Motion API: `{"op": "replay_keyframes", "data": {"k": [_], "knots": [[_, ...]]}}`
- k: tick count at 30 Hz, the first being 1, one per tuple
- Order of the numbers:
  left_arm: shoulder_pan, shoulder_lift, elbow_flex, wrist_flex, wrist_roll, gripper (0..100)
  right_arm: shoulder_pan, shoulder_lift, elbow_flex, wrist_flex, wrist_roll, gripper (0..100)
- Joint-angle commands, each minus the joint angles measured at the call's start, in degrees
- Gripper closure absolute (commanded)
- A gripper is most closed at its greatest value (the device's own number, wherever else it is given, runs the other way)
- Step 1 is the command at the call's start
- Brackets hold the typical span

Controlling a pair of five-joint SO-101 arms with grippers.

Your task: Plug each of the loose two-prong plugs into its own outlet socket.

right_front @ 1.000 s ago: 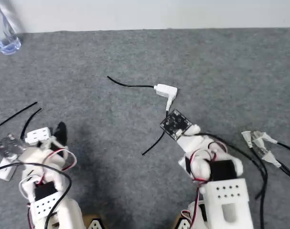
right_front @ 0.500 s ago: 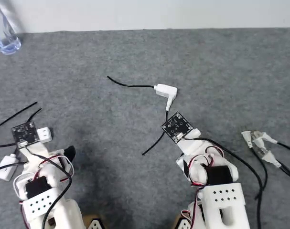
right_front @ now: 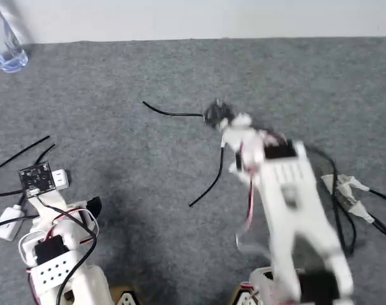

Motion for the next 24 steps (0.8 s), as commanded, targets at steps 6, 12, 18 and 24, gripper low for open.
{"op": "replay_keyframes", "data": {"k": [6, 12, 18, 24], "knots": [[-0.1, -0.1, -0.6, -1.7, -0.4, 68, 1.6, 31.0, -41.6, 8.7, 3.6, 85.3], [-0.1, -0.1, -0.6, -1.7, -0.5, 68, 1.1, 45.8, -58.8, 15.0, 12.2, 79.5], [0.1, -0.1, -0.6, -1.8, -0.5, 68, -0.2, 52.2, -67.2, 16.7, 17.1, 79.4], [0.1, -0.1, -0.6, -1.8, -0.5, 68, -1.0, 58.2, -69.5, 16.7, 18.1, 79.8]]}}
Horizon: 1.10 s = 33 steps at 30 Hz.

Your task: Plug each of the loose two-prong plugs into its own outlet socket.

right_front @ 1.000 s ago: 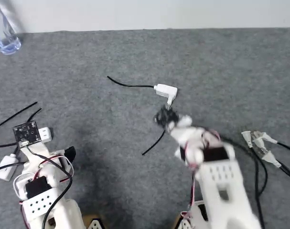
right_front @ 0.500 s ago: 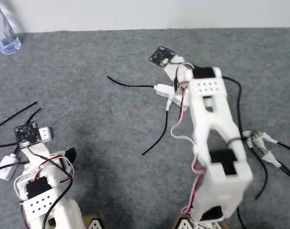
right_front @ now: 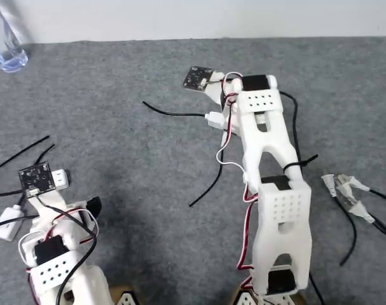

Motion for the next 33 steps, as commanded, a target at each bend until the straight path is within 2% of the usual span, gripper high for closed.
{"op": "replay_keyframes", "data": {"k": [1, 7, 15, 21, 30, 33], "knots": [[0.1, -0.1, -0.6, -1.8, -0.5, 68, -0.6, 2.6, -3.3, 0.7, 2.3, 79.8], [0.1, -0.1, -0.6, -1.8, -0.5, 68, -0.6, 8.3, -3.4, -3.5, 4.0, 79.8], [0.1, -0.1, -0.5, -1.7, -0.5, 68, -2.0, 8.5, -3.4, -12.8, 4.0, 79.8], [0.1, -0.1, -0.5, -1.7, -0.5, 68, -3.1, 8.4, -3.4, -18.4, 3.8, 85.7], [0.2, -0.1, -0.5, -1.7, -0.5, 68, -2.4, 4.8, -3.3, -16.3, 0.4, 85.7], [0.2, -0.1, -0.5, -1.7, -0.5, 68, -1.7, 3.2, -3.3, -12.7, -0.4, 85.7]]}}
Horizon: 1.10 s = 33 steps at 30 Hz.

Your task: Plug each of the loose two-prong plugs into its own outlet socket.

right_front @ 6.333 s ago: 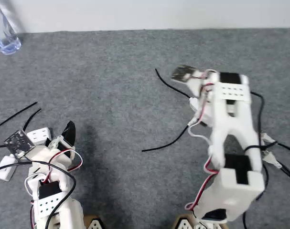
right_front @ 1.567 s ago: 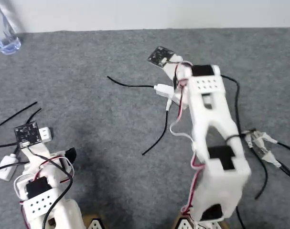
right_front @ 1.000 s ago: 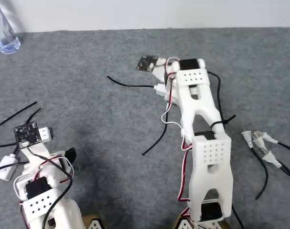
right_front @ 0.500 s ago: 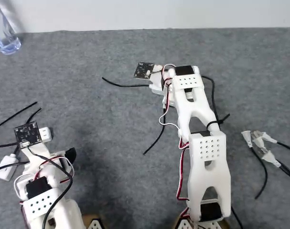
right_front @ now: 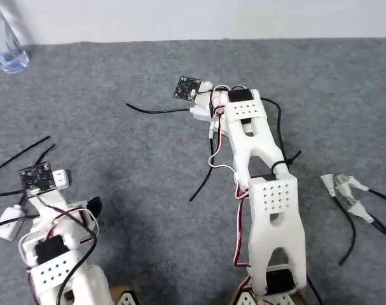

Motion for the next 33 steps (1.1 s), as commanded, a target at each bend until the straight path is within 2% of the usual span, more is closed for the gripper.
{"op": "replay_keyframes", "data": {"k": [1, 4, 6, 8, 10, 13, 17, 33], "knots": [[0.2, -0.1, -0.5, -1.7, -0.5, 68, 0.5, -6.1, -2.5, 4.9, -1.1, 86.1], [0.2, -0.1, -0.5, -1.7, -0.5, 68, 0.5, -8.1, -2.5, 13.7, -1.1, 89.0], [0.2, -0.1, -0.5, -1.7, -0.5, 68, 0.5, -10.5, -2.5, 19.5, -1.1, 99.1], [0.2, -0.1, -0.5, -1.7, -0.5, 68, 0.5, -13.0, -2.5, 26.2, -1.1, 96.9], [0.2, -0.1, -0.5, -1.7, -0.4, 68, 0.3, -15.2, -2.5, 32.1, -1.3, 99.2], [0.2, -0.1, -0.5, -1.7, -0.4, 68, 0.2, -18.5, -2.5, 39.3, -5.5, 99.0], [0.0, -0.1, -0.5, -1.8, -0.2, 68, 2.1, -24.4, 1.1, 39.7, -10.2, 99.1], [-0.1, -0.1, -1.6, -3.1, -0.4, 68, 2.9, -52.7, 36.1, 38.9, -11.2, 99.1]]}}
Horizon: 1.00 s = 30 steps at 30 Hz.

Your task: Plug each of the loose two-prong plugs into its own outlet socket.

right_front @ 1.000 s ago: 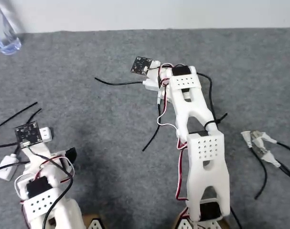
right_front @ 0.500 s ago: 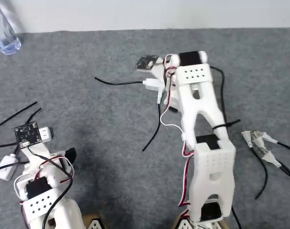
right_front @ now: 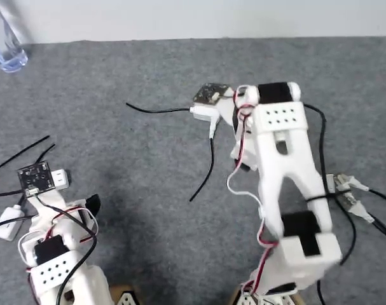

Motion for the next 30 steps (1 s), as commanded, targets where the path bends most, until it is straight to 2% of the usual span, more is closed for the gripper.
{"op": "replay_keyframes", "data": {"k": [1, 4, 11, 16, 20, 25, 30], "knots": [[-0.1, -0.1, -1.6, -1.4, -0.4, 68, 0.7, -8.0, 6.2, 0.7, -2.9, 99.1], [-0.1, -0.1, -1.6, -1.4, -0.4, 68, 1.4, -12.9, 15.0, -5.5, -8.1, 99.1], [-0.1, -0.1, -1.5, -1.3, -0.4, 68, 1.5, -23.0, 42.4, -30.1, -16.3, 99.1], [0.2, -0.1, -1.4, 0.2, -0.1, 68, 2.0, -26.3, 54.8, -43.7, -23.6, 99.1], [0.3, -0.1, -1.7, 0.7, -0.4, 68, 2.1, -26.0, 59.8, -50.4, -28.3, 99.1], [-0.2, -0.1, -3.8, 0.0, -0.7, 68, 5.6, -23.9, 64.4, -58.0, -28.0, 99.1], [-3.3, -0.1, -16.7, 5.8, -4.2, 70, 5.6, -23.0, 64.4, -58.4, -27.9, 99.0]]}}
